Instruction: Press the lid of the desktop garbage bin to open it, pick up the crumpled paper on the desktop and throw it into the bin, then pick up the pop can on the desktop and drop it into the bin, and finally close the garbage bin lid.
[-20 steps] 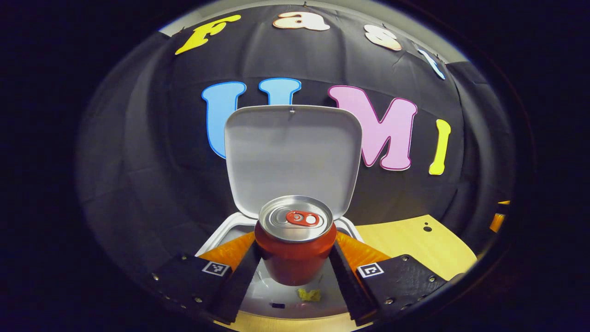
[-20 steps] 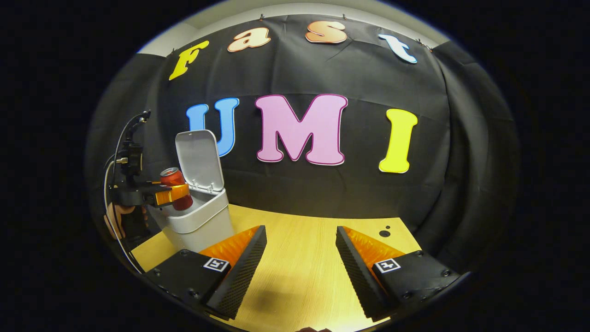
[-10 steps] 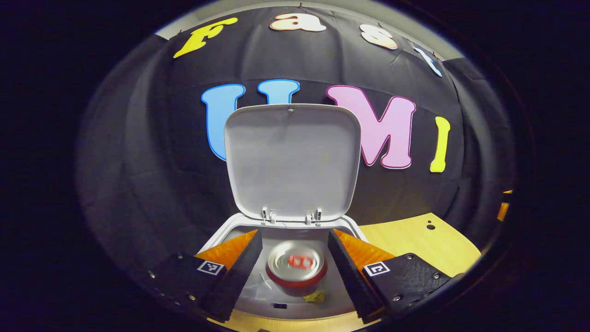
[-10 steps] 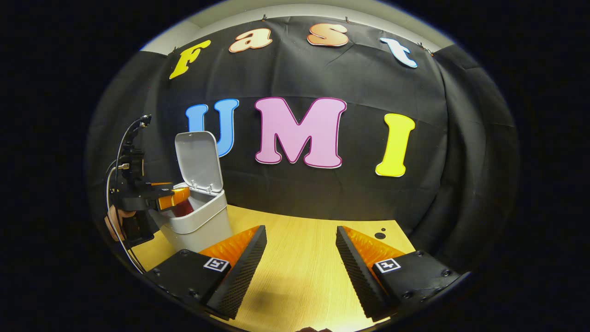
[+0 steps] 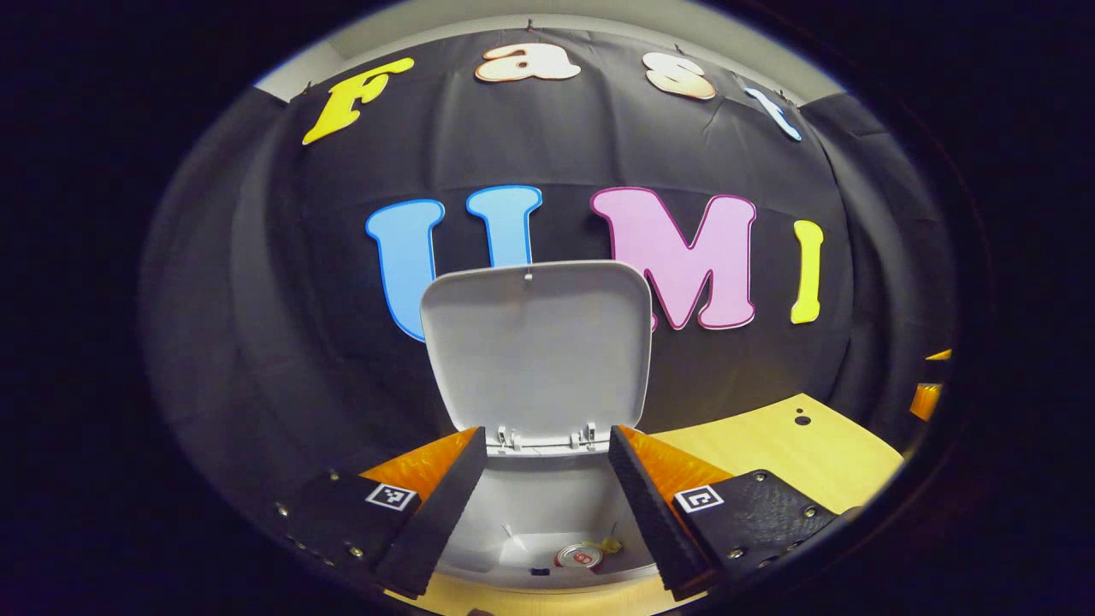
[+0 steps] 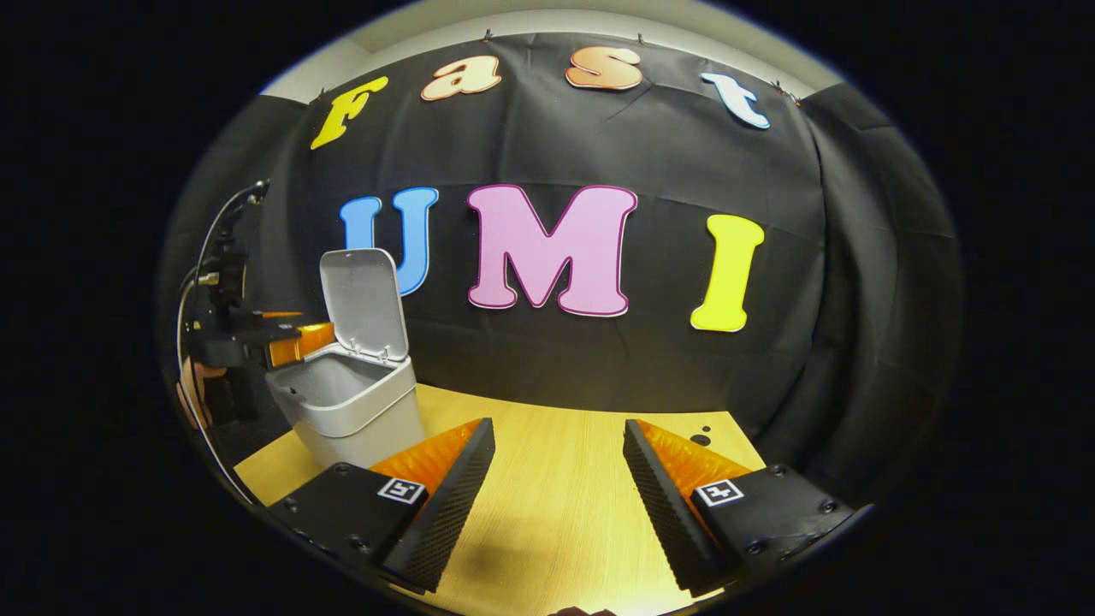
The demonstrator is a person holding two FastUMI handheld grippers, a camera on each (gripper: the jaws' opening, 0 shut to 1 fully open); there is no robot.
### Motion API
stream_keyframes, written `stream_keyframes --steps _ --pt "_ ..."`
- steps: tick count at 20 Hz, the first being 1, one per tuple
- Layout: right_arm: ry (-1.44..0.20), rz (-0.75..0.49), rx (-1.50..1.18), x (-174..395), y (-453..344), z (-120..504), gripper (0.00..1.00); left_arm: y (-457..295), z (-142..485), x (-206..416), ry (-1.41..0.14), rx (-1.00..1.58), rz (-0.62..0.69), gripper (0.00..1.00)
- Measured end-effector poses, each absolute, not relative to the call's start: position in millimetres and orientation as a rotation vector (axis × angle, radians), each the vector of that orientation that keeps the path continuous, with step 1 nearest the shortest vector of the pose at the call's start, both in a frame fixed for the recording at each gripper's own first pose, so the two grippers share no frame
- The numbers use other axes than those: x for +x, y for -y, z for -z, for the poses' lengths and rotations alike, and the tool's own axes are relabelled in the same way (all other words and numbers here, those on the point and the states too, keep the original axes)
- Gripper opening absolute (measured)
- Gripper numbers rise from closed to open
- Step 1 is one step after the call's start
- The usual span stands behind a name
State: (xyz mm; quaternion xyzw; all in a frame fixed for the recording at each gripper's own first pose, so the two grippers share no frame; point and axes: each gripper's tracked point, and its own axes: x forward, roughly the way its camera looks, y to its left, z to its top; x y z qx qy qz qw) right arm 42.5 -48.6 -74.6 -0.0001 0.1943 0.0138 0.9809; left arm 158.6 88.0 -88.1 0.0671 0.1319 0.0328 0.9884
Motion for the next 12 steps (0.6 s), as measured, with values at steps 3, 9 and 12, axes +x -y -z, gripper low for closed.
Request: stream_keyframes --steps 3,9,12 --pt "-0.395 -0.03 -0.003 44 48 77 0.98 -81 49 171 -0.217 0.163 -0.04 0.94" --pt "-0.417 -0.021 0.017 42 54 88 0.98 -71 -29 208 -0.124 0.055 0.038 0.94" --pt "-0.424 -0.005 0.034 42 62 92 0.98 -84 -43 235 -0.129 0.088 0.041 0.94"
